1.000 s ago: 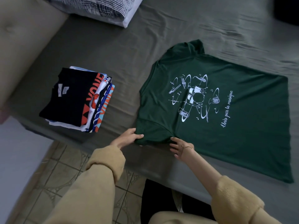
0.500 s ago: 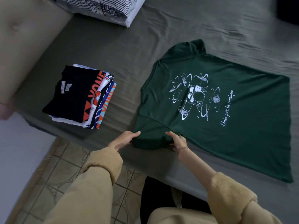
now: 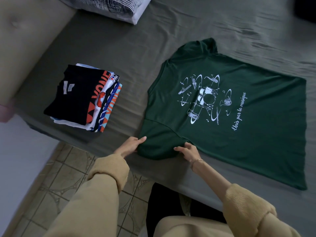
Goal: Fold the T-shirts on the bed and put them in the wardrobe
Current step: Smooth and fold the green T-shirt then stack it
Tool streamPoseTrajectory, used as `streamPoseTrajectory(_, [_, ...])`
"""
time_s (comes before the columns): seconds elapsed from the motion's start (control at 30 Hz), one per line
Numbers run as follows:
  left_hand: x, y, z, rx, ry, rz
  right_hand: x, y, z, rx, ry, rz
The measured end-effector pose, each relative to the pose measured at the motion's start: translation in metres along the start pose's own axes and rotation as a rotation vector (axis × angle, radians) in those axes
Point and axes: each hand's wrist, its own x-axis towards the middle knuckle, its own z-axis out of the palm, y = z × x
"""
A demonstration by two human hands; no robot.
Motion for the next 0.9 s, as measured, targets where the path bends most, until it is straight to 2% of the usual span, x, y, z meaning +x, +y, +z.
streamPoseTrajectory(0.07, [-0.004,0.001,0.001,-0.037,0.017,0.019,-0.003,-0.001,-0.002,0.060,0.005,-0.027])
streamPoseTrajectory(0.17, [-0.005,-0.002,0.004,-0.071,-0.019,0.006,-0.002,0.000,-0.002,0.020,-0.005,-0.037])
streamPoseTrajectory(0.27, [-0.005,-0.005,0.009,-0.054,-0.051,-0.058,-0.004,-0.001,-0.004,-0.218,-0.014,0.014])
streamPoseTrajectory(0.4, [-0.006,-0.011,0.014,0.124,-0.018,-0.100,-0.008,0.002,-0.007,-0.492,-0.052,0.074])
streamPoseTrajectory(0.57, [-0.004,-0.014,0.015,0.329,0.095,-0.067,-0.012,-0.001,-0.012,-0.818,-0.025,0.064])
streamPoseTrajectory(0.67, [-0.004,-0.009,0.013,0.431,0.100,-0.062,-0.014,-0.010,-0.019,-0.776,0.039,0.024])
streamPoseTrajectory(0.77, [-0.004,-0.004,0.013,0.519,0.092,-0.077,-0.011,-0.012,-0.025,-0.770,0.005,0.013])
streamPoseTrajectory(0.83, [-0.002,-0.002,0.012,0.560,0.086,-0.108,-0.010,-0.011,-0.028,-0.783,-0.018,0.062])
streamPoseTrajectory(0.9, [-0.001,0.000,0.011,0.643,0.110,-0.129,-0.008,-0.009,-0.031,-0.671,0.001,0.102])
